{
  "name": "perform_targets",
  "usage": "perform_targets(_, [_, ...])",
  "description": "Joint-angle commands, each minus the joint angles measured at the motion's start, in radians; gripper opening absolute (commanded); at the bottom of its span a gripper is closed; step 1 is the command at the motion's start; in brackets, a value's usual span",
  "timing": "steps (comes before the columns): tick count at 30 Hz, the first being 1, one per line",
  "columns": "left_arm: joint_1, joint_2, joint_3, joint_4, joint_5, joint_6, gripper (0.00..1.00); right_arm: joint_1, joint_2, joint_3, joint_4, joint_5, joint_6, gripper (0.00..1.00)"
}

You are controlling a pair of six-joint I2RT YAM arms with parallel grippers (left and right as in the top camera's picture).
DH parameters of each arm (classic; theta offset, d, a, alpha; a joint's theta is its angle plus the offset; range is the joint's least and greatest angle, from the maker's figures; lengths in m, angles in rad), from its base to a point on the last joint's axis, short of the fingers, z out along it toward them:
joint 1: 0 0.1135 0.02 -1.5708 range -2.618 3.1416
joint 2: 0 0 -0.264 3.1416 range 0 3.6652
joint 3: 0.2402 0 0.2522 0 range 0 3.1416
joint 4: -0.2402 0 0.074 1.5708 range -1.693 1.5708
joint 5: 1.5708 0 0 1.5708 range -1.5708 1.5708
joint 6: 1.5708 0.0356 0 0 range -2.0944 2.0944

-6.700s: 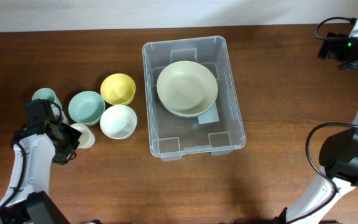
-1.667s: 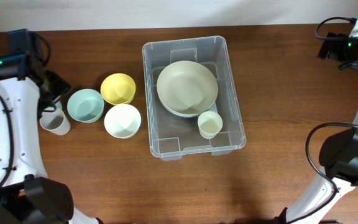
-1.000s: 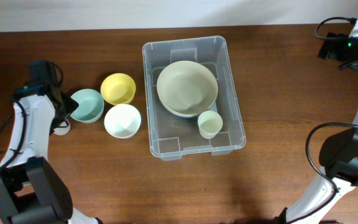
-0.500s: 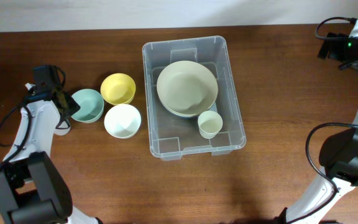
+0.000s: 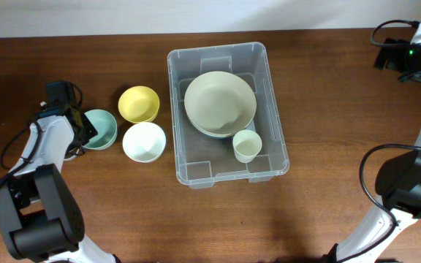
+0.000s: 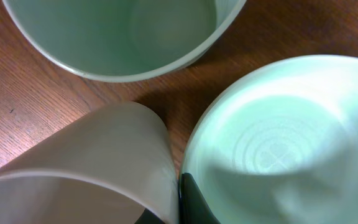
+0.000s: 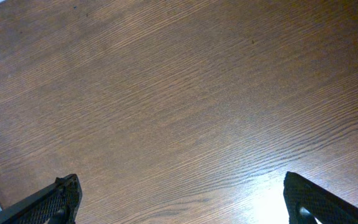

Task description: Pack container

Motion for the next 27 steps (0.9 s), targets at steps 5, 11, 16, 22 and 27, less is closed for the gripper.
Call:
perform_targets(5, [0.003, -0.126, 0.051, -0.034, 0.0, 0.009, 0.01, 0.0, -0.014, 0.015, 0.0, -0.002, 0.008, 0.99])
perform_targets(11, [0.003, -0.268, 0.106, -0.049, 0.0, 0.009, 0.01, 0.0, -0.014, 0.015, 0.0, -0.002, 0.008, 0.99])
perform_targets(16, [-0.013, -0.369, 0.108, -0.056, 0.142, 0.008, 0.01, 0.0, -0.014, 0.015, 0.0, -0.002, 0.008, 0.99])
perform_targets(22, [-0.119, -0.439, 0.109, -0.036, 0.349, 0.009, 0.01, 0.0, -0.014, 0.015, 0.0, -0.002, 0.008, 0.99])
perform_targets(27, [-0.233, -0.443, 0.11, 0.157, 0.728, 0.149, 0.0, 0.0, -0.014, 0.015, 0.0, -0.002, 0.008, 0.99])
